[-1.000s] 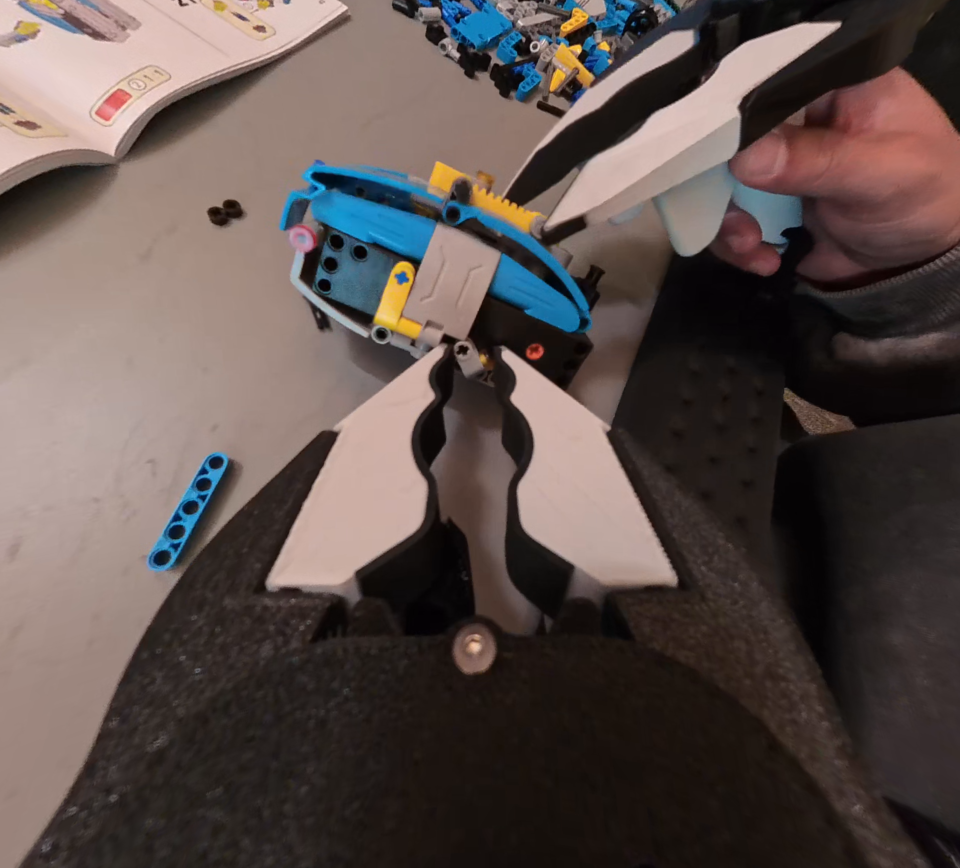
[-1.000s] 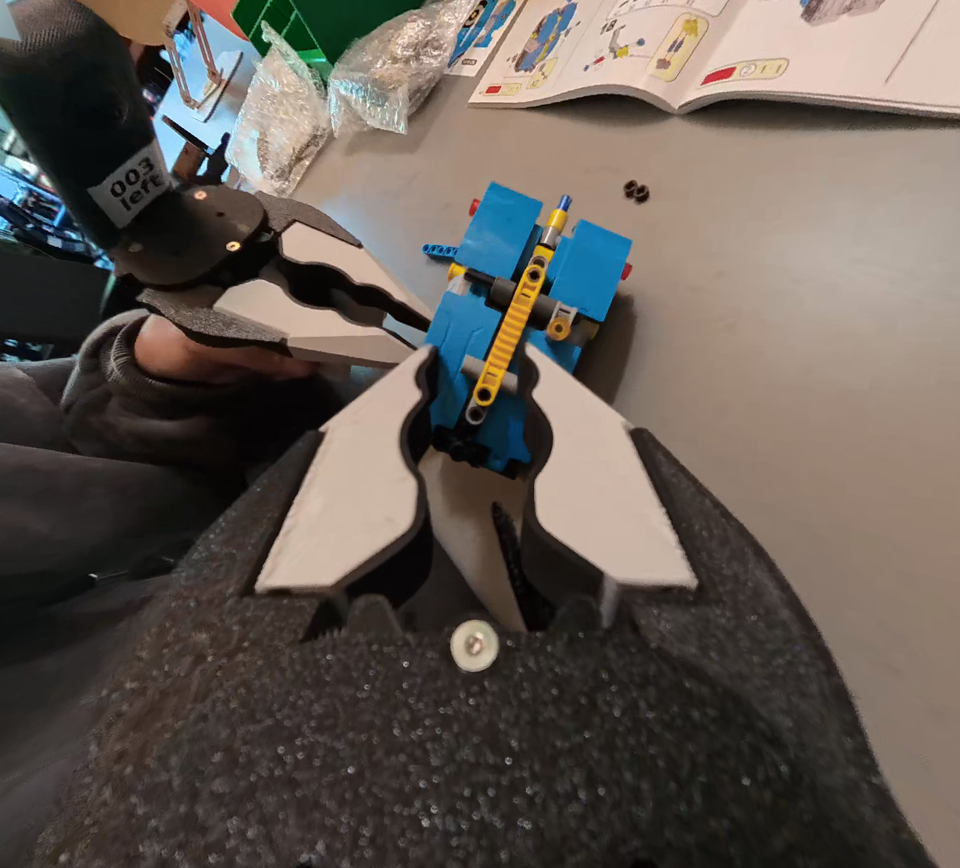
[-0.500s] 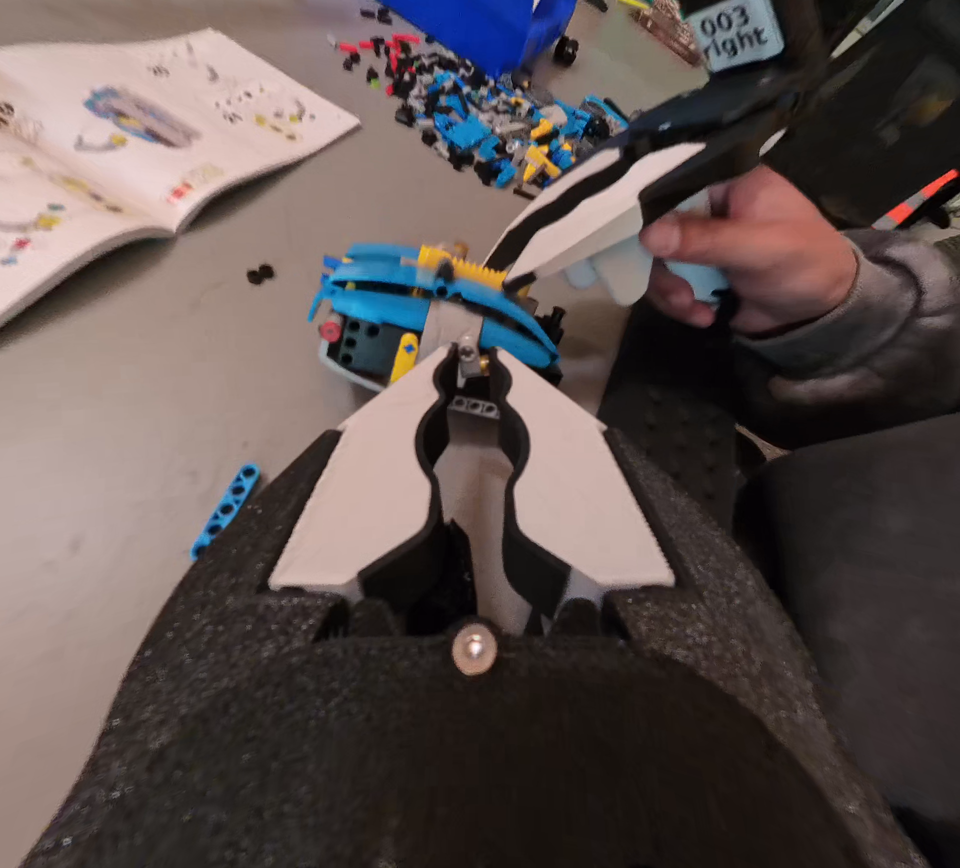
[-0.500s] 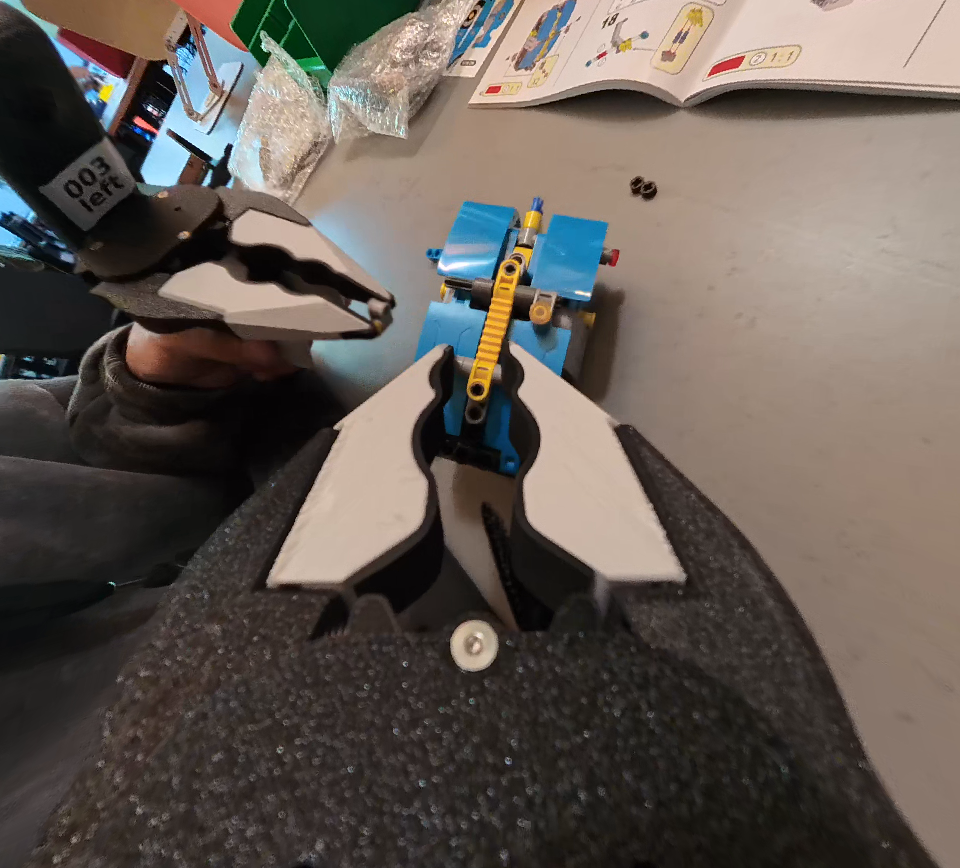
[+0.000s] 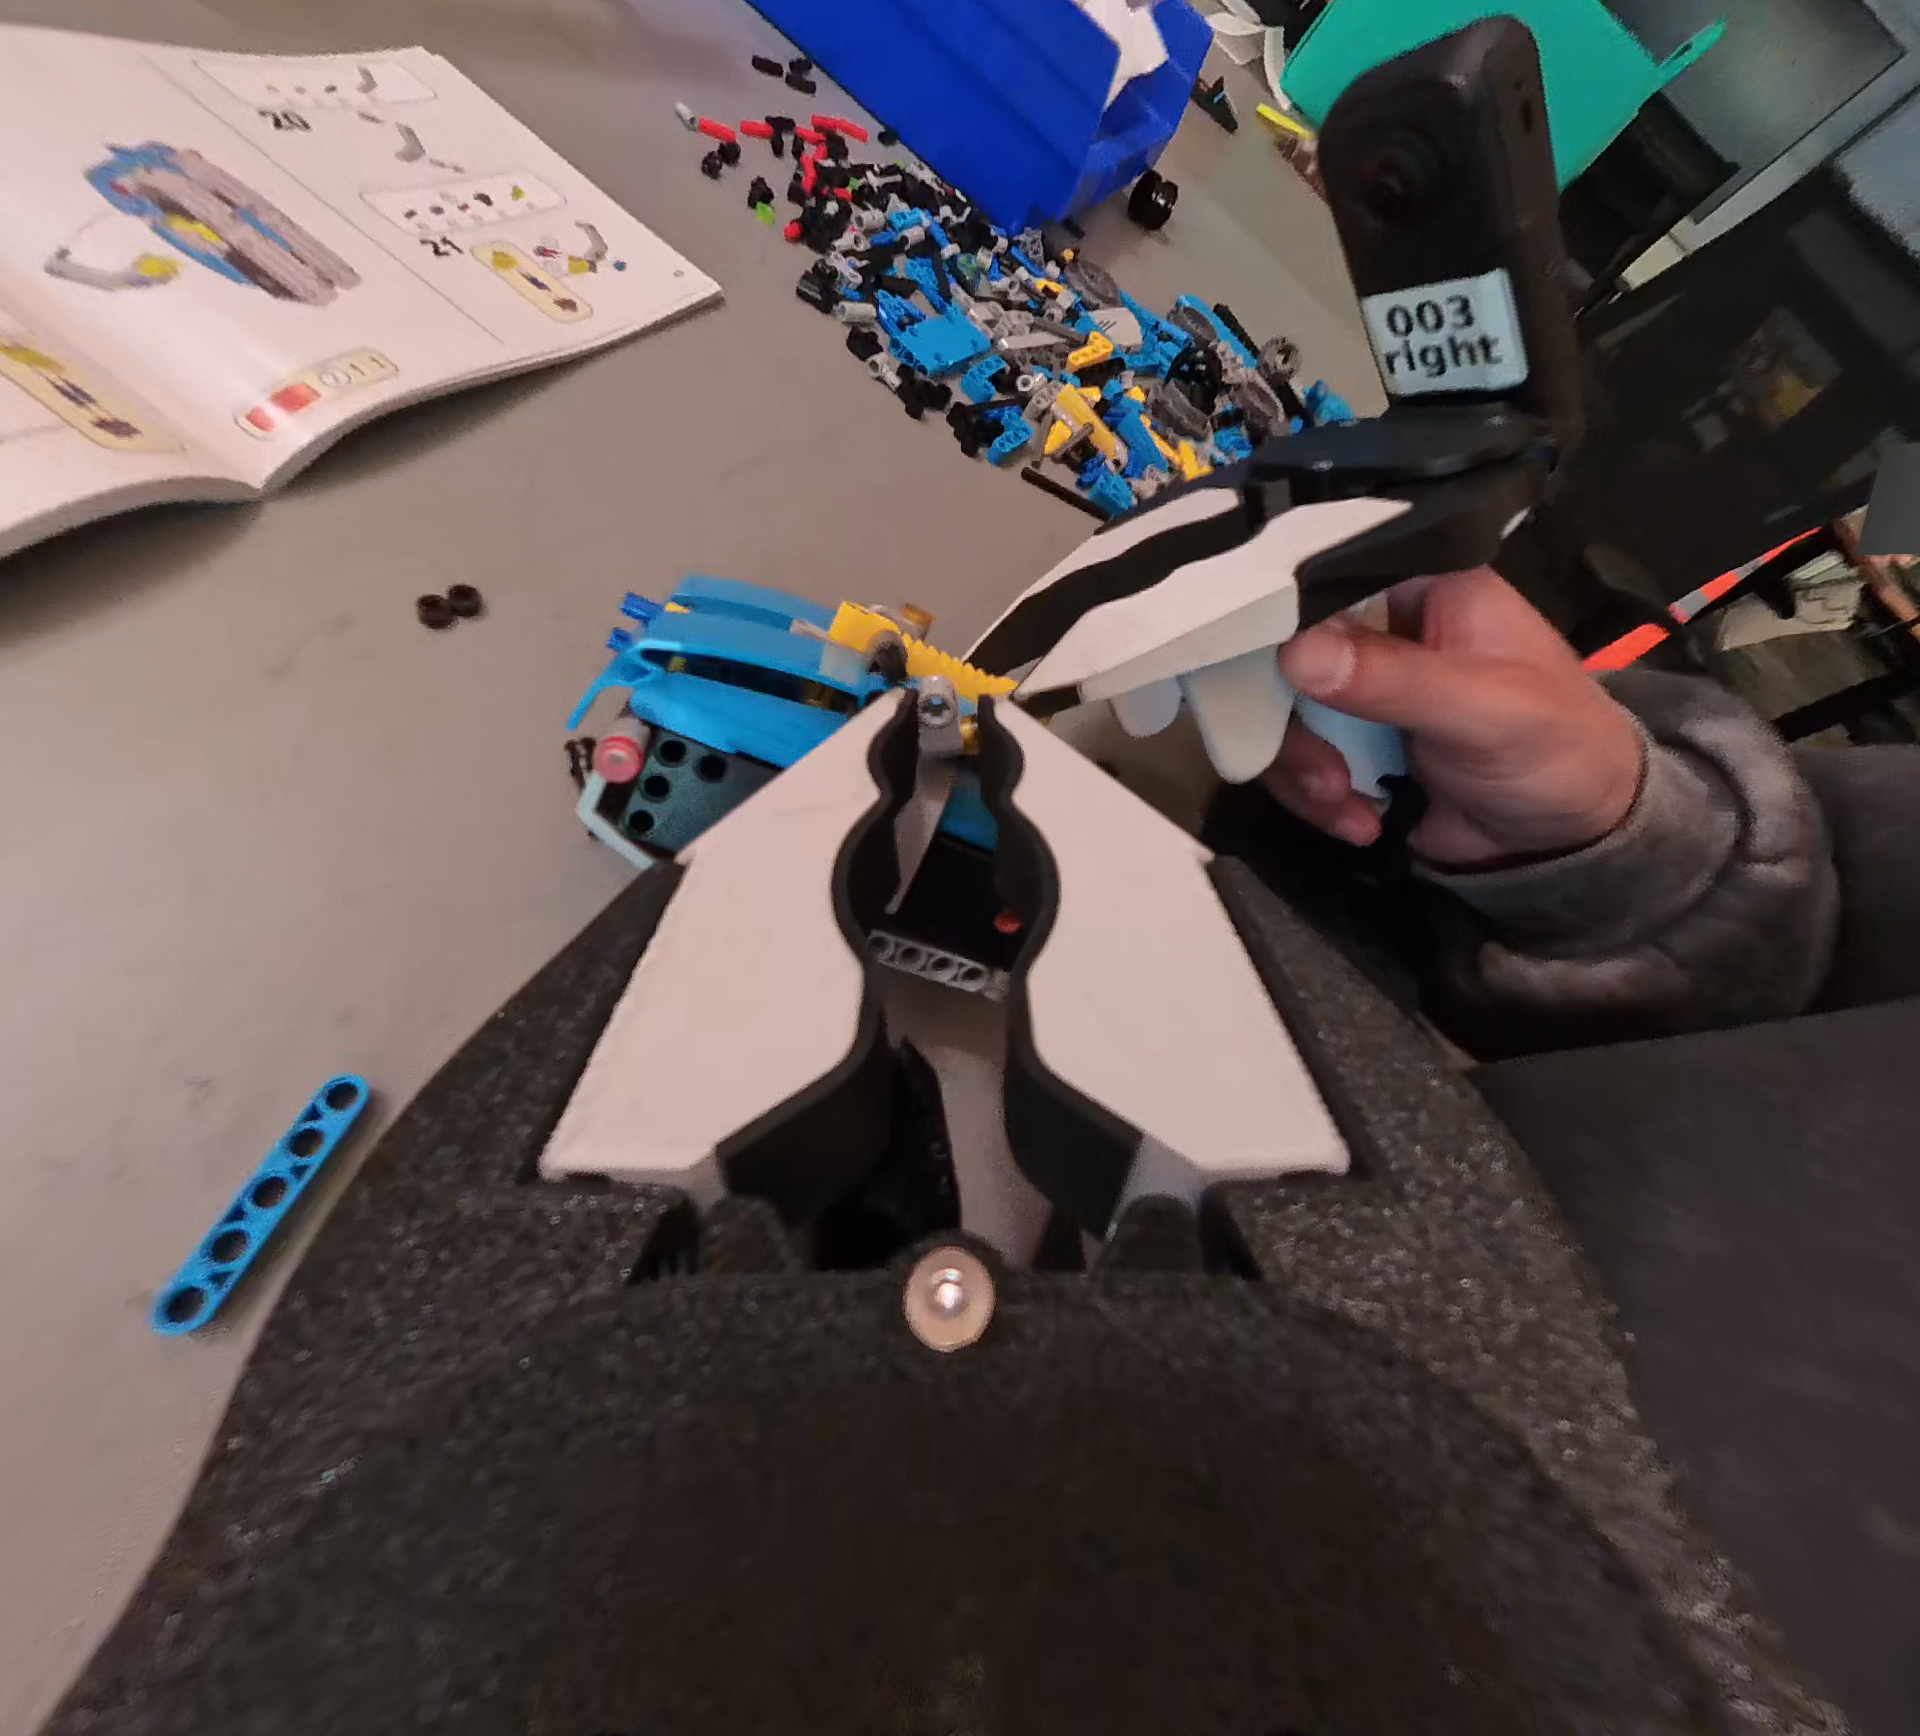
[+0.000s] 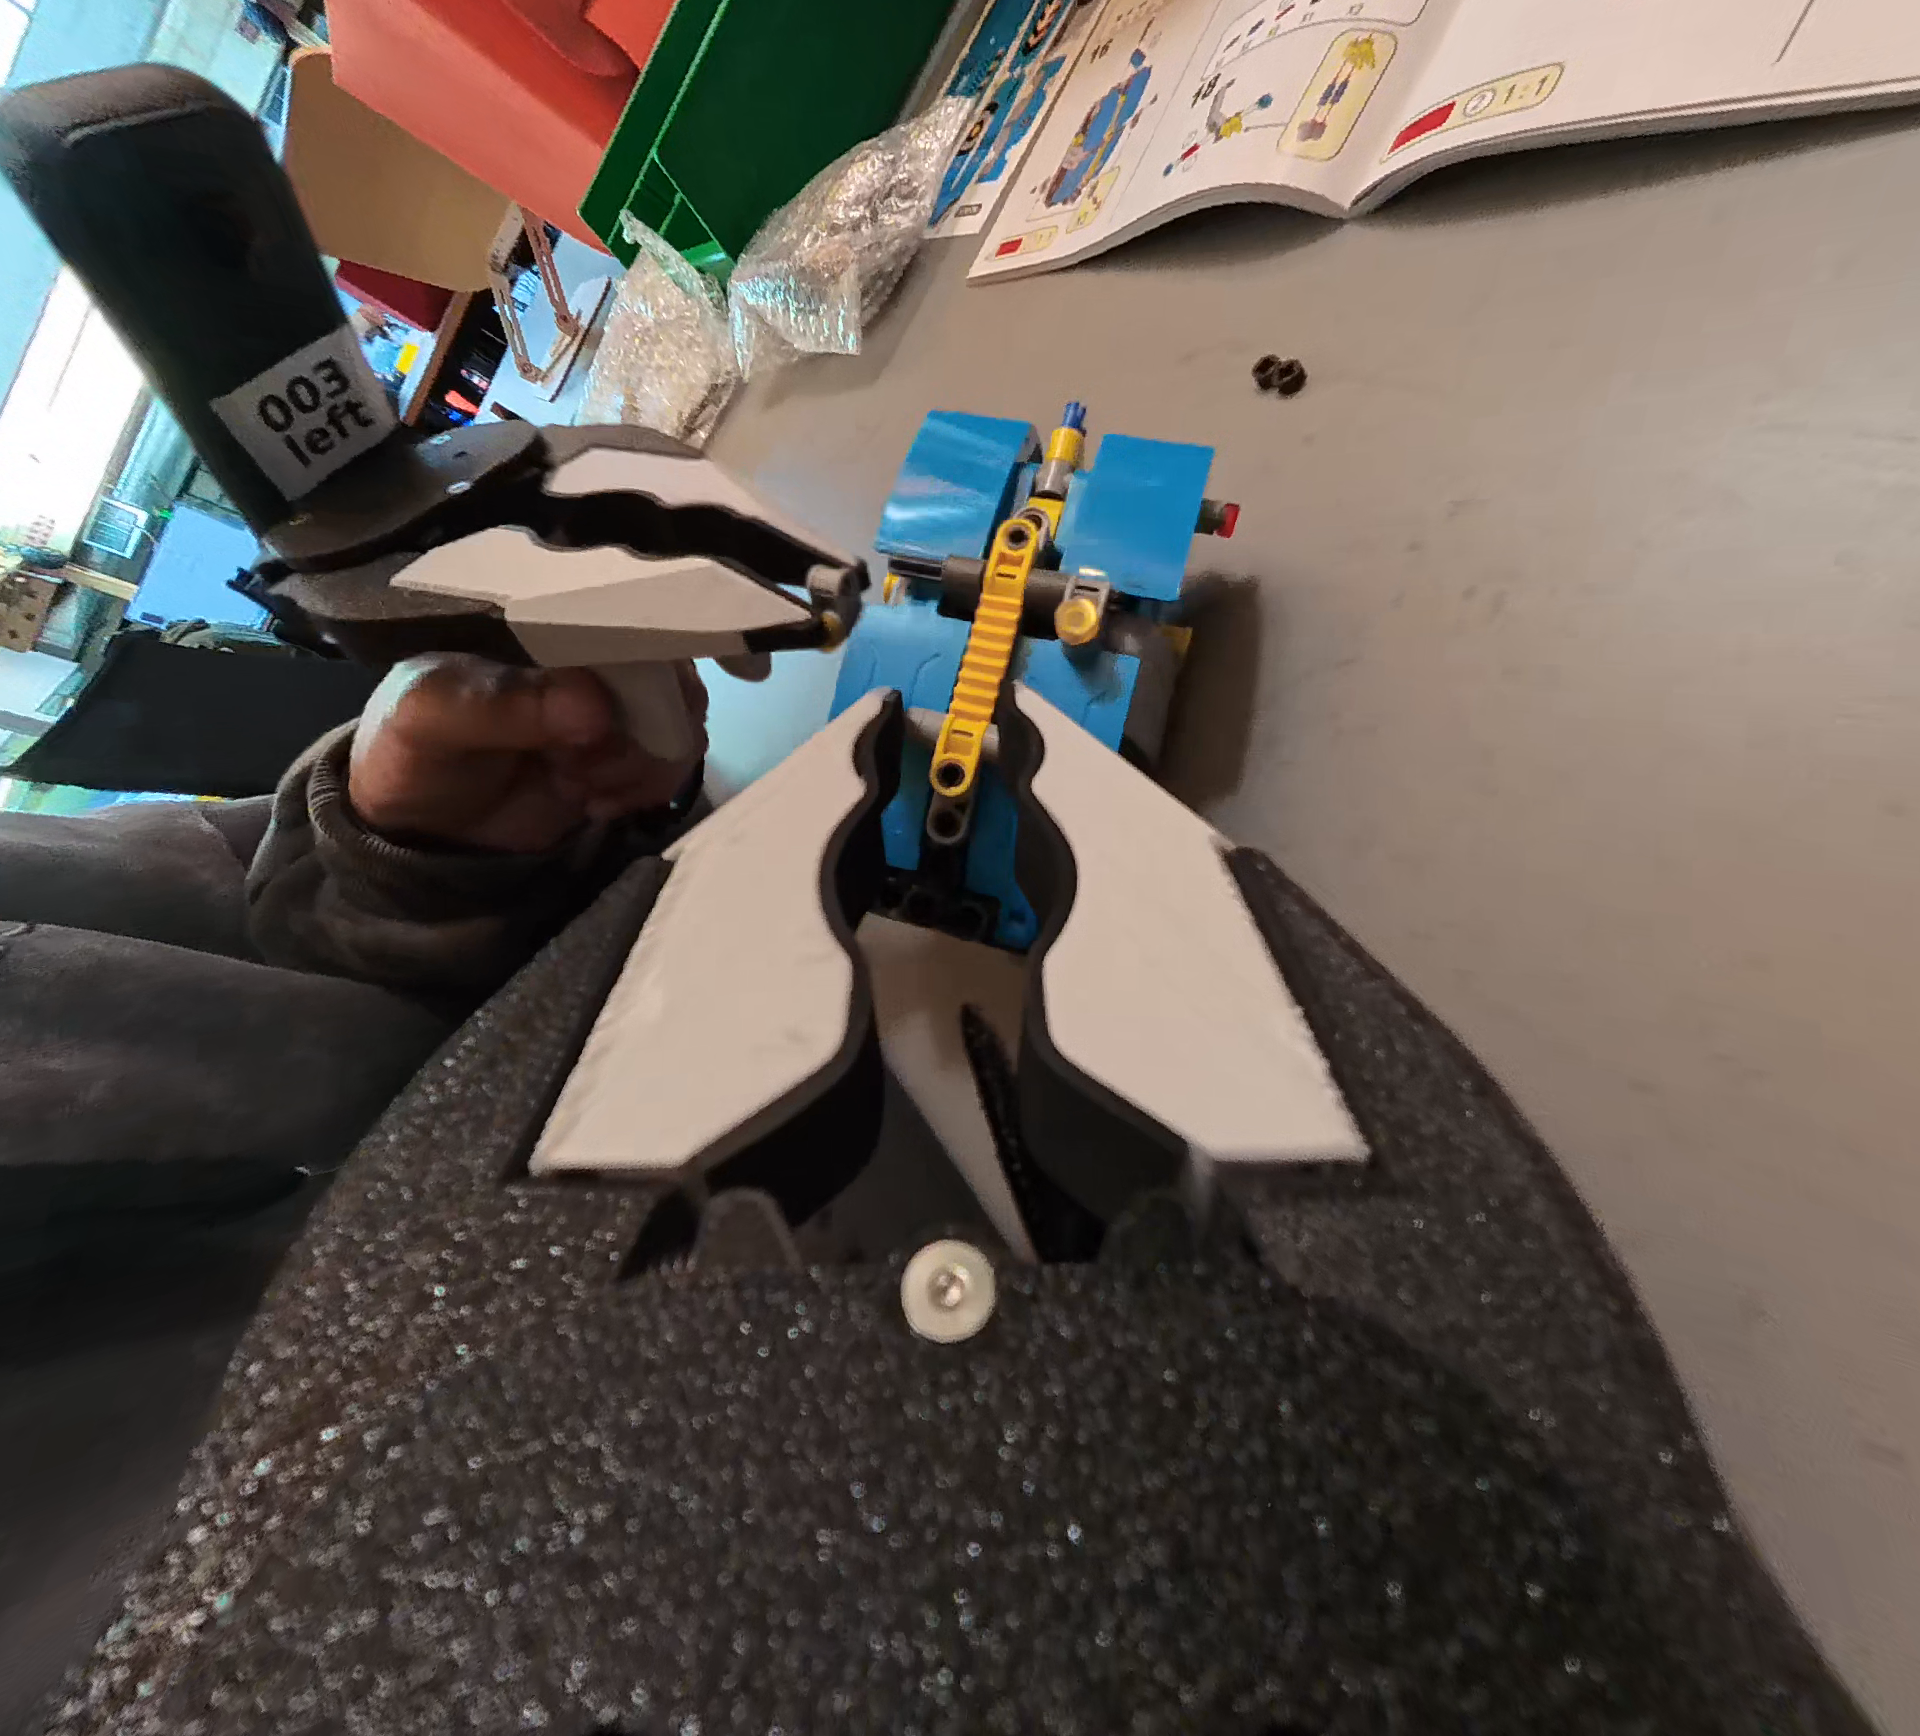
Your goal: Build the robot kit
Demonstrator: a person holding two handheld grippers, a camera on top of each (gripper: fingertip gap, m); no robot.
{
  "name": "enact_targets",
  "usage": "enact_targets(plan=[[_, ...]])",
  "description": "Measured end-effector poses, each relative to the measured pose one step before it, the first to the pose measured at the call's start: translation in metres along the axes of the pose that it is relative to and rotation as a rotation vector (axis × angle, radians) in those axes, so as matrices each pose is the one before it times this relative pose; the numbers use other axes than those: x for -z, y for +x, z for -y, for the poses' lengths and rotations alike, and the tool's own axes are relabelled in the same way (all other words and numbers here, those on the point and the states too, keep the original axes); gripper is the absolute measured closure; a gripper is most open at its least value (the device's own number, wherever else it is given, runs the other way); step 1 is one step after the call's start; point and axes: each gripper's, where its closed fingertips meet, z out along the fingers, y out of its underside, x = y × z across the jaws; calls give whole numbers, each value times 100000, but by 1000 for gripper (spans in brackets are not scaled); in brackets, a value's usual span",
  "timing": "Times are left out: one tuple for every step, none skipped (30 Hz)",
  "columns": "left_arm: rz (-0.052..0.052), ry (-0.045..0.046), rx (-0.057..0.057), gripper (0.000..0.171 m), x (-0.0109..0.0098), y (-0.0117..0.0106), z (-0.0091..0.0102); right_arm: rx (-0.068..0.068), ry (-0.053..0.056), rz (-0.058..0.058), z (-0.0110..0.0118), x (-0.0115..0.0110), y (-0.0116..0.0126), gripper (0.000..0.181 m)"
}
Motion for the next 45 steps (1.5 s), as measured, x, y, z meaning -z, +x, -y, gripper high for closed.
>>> enact_targets(plan=[[-552, 335, 2901, 162, -23, -57, 40, 91, 518, 317, -33, -32, -58, 164], [-174, -244, 2920, 161, 7, -170, 52, 501, 322, -316, -1, 3, -22, 164], [-505, -685, 3298, 162, 26, -143, 19, 944, 151, -369, -10, -6, -11, 164], [-1068, -676, 3990, 162, 59, -66, 10, 491, 99, -54, -19, -41, -37, 163], [-1308, -195, 4749, 161, 92, -24, 12, 58, 334, 130, -2, -33, -36, 163], [-1809, 402, 5417, 161, 100, 20, 27, -26, 284, 290, -29, -51, -79, 163], [-2905, 393, 5387, 162, 84, 148, -16, -50, 247, 90, -26, -48, -90, 163], [-3451, 248, 5350, 162, 100, 186, -31, 585, -32, -204, -67, -61, -111, 163], [-2943, 343, 5817, 162, 174, 44, -16, 1678, 73, -608, -66, -91, -142, 163], [-2340, 576, 6115, 162, 233, -96, 1, 2196, 24, -875, -79, -115, -175, 163], [-1764, 413, 5922, 162, 263, -204, -27, 2532, -46, -936, -85, -173, -238, 164], [-1505, 531, 5579, 162, 294, -215, -47, 2897, 43, -1312, -96, -205, -226, 163], [-1269, 806, 5044, 162, 285, -181, -28, 3075, 94, -1502, -85, -196, -209, 164], [-564, 939, 3910, 162, 276, -189, -52, 2703, 151, -1552, -86, -191, -198, 164], [226, 1080, 2491, 162, 247, -202, -84, 1900, -2, -1336, -78, -187, -187, 164], [551, 1368, 2012, 162, 238, -194, -98, 1118, -101, -988, -76, -178, -190, 164], [426, 1428, 1894, 162, 250, -177, -105, 772, 49, -883, -68, -153, -133, 164], [-119, 1249, 1607, 162, 252, -144, -126, 635, -491, -1897, -151, -73, 132, 173], [-1096, 882, 1508, 162, 245, 0, -167, 866, -1013, 244, -261, -181, -93, 173], [-1181, 730, 1422, 162, 229, -1, -176, -210, 391, 669, -39, -118, -111, 173], [-360, 697, 902, 162, 237, -138, -152, -387, 213, 639, 0, -20, -25, 173], [-450, 560, 8, 162, 215, -124, -107, -702, -212, 968, 18, 8, 3, 173], [-1928, 121, -392, 162, 159, 135, -131, -446, -442, 1017, 36, 21, -15, 173], [-3445, -613, 74, 162, 70, 409, -213, 927, 546, 648, 230, 147, -60, 175], [-3581, -856, 516, 162, 25, 530, -206, 4441, 3301, 2842, 736, 418, -596, 173], [-2971, -684, 324, 162, -24, 528, -154, 7775, 4337, 4662, 1075, 558, -1085, 172], [-3045, -1454, 245, 162, -71, 596, -213, 10300, 2926, 6398, 1003, 400, -1392, 171], [-3591, -3133, 625, 162, -150, 693, -430, 11208, 682, 8142, 629, 142, -1515, 168], [-3161, -3939, 887, 162, -176, 641, -549, 9424, -2782, 5607, -7, -62, -931, 157], [-1588, -3149, 624, 162, -137, 412, -465, 7280, -4337, 2688, -467, -106, -432, 151], [-1167, -2490, 631, 162, -76, 274, -376, 5313, -2217, 886, -345, -105, -201, 151], [-2121, -2096, 975, 161, -32, 365, -343, 3805, 425, 938, -55, -84, -257, 152], [-1648, -1468, 1192, 161, -4, 228, -275, 3054, 1206, 1022, 56, -57, -270, 155], [69, -821, 806, 161, 35, -41, -207, 3323, 888, 1127, 20, -96, -237, 158], [-91, -547, 211, 161, 46, -4, -195, 1737, 651, 885, -1, -127, -226, 158], [-1177, -692, 477, 161, 15, 147, -241, 493, 163, 1345, -49, -197, -299, 157], [-993, -841, 724, 161, -26, 115, -277, 269, -922, 102, -179, -235, -146, 156], [-307, -533, 218, 161, -54, 13, -239, 1151, -1189, -656, -210, -184, -62, 158], [426, 53, -202, 161, -13, -86, -125, 1546, -977, 142, -194, -96, -175, 166], [612, 253, -235, 161, 30, -123, -68, 614, -789, -472, -130, -61, -46, 166], [629, 144, -511, 161, 44, -86, -65, 227, -696, 94, -96, -42, -82, 166], [1941, 660, -1729, 161, 48, -155, -9, 80, -932, -402, -91, -47, 10, 166], [5196, 1123, -3901, 160, 93, -422, 73, 87, -1932, -1936, -276, -92, 290, 166], [9246, 677, -6342, 155, 157, -788, 42, -284, -3981, -3876, -575, -158, 615, 166], [11853, 245, -8323, 148, 189, -987, 8, 406, -5045, -3616, -693, -192, 521, 166]])
